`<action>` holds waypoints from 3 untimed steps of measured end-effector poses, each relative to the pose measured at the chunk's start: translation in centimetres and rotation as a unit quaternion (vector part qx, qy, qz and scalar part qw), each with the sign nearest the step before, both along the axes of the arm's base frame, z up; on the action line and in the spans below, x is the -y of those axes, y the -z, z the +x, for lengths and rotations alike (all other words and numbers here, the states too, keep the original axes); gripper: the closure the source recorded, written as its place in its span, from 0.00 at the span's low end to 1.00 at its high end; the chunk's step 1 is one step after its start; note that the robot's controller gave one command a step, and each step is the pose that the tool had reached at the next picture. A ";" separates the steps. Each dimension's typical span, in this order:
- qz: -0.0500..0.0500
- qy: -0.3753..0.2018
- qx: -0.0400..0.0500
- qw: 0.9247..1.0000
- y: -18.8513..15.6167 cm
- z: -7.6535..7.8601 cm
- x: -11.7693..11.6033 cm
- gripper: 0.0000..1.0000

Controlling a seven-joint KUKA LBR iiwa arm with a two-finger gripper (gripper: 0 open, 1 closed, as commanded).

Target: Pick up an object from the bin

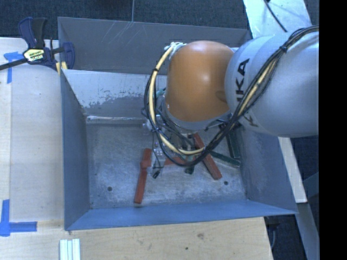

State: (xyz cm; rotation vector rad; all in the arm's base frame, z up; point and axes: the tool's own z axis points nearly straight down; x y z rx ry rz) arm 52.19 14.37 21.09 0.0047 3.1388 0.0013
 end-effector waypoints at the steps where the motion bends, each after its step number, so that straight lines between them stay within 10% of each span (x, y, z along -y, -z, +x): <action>1: -0.001 -0.266 -0.003 0.964 14.3 -2.3 -1.7 0.00; 2: -0.002 -0.282 -0.001 0.959 14.1 -2.6 6.7 0.00; 3: 0.000 -0.284 0.000 0.959 14.0 -2.6 6.2 1.00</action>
Offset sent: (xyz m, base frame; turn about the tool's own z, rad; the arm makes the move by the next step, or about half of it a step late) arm -0.0221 0.0170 -0.1409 -0.5382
